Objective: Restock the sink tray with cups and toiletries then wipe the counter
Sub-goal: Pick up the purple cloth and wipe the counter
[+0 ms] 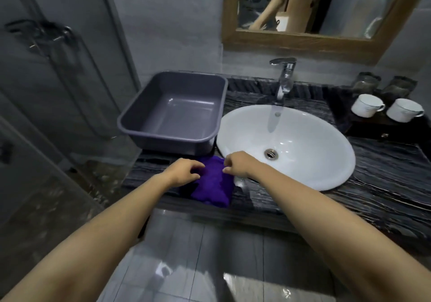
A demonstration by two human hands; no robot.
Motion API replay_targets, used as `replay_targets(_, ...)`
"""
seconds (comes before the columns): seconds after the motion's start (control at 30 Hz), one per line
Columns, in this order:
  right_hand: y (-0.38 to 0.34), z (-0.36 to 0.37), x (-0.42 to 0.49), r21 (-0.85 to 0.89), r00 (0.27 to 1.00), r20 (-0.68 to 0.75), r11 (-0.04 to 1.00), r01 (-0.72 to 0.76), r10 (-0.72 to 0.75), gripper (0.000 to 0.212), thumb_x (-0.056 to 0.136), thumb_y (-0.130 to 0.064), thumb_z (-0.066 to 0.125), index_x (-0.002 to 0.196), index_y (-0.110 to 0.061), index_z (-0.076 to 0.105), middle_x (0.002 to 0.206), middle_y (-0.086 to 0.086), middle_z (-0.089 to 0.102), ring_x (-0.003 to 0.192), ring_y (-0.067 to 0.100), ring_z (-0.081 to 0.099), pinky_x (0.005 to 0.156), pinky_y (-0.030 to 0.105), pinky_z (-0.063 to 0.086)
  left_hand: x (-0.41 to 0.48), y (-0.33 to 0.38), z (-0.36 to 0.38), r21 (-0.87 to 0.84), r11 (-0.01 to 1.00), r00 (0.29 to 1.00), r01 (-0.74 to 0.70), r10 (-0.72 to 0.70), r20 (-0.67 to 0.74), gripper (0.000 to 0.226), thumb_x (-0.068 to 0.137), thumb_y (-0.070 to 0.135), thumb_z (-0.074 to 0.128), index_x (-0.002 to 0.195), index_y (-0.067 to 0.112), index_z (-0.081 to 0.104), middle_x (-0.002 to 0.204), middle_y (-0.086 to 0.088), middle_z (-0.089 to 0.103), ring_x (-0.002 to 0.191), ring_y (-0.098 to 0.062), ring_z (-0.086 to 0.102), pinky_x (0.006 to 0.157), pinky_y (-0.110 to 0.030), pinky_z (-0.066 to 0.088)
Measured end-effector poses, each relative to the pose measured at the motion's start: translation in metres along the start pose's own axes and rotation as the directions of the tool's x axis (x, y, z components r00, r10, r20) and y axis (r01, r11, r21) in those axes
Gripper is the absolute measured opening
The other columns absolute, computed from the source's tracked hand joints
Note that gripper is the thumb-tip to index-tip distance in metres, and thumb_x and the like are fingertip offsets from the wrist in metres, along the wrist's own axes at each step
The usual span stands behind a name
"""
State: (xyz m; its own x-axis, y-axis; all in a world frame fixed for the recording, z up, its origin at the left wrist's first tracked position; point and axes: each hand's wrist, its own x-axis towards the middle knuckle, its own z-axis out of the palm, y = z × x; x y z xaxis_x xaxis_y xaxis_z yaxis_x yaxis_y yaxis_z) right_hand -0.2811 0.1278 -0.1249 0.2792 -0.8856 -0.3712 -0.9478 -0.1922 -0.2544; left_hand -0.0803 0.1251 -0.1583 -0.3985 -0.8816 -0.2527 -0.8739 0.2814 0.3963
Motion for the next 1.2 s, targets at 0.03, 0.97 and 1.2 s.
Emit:
replay_targets(0.03, -0.004, 0.01, 0.004, 0.011, 0.999, -0.002, 0.999, 0.035, -0.035, 0.039, 0.091, -0.03, 0.056, 0.122, -0.007, 0.06, 0.125, 0.015, 0.062, 0.117, 0.03, 0.055, 0.095, 0.032, 0.043, -0.003, -0.005, 0.007, -0.022, 1.0, 1.0, 0.009, -0.009, -0.023, 0.043, 0.083, 0.022, 0.064, 0.126, 0.018, 0.057, 0.131, -0.003, 0.06, 0.117, -0.019, 0.056, 0.098, -0.021, 0.036)
replay_targets(0.97, 0.004, 0.077, 0.015, 0.175, 0.942, -0.325, 0.984, -0.024, 0.08, 0.03, 0.089, -0.014, 0.056, 0.118, -0.011, 0.061, 0.122, 0.011, 0.061, 0.118, 0.029, 0.048, 0.096, 0.035, 0.04, 0.021, 0.015, 0.049, 0.251, 0.968, 0.991, 0.009, 0.026, -0.133, 0.027, 0.083, 0.016, 0.059, 0.109, 0.011, 0.054, 0.116, -0.012, 0.055, 0.113, -0.03, 0.048, 0.094, -0.042, 0.042)
replay_targets(1.2, 0.019, 0.043, -0.01, 0.24, 0.935, -0.332, 0.97, -0.042, 0.123, 0.026, 0.088, -0.017, 0.057, 0.111, -0.01, 0.066, 0.112, 0.013, 0.065, 0.109, 0.031, 0.054, 0.087, 0.037, 0.046, 0.022, 0.047, 0.019, 0.224, 0.973, 0.986, -0.058, 0.091, -0.14, 0.02, 0.081, 0.017, 0.056, 0.1, 0.013, 0.053, 0.108, -0.011, 0.06, 0.105, -0.031, 0.051, 0.083, -0.042, 0.043)
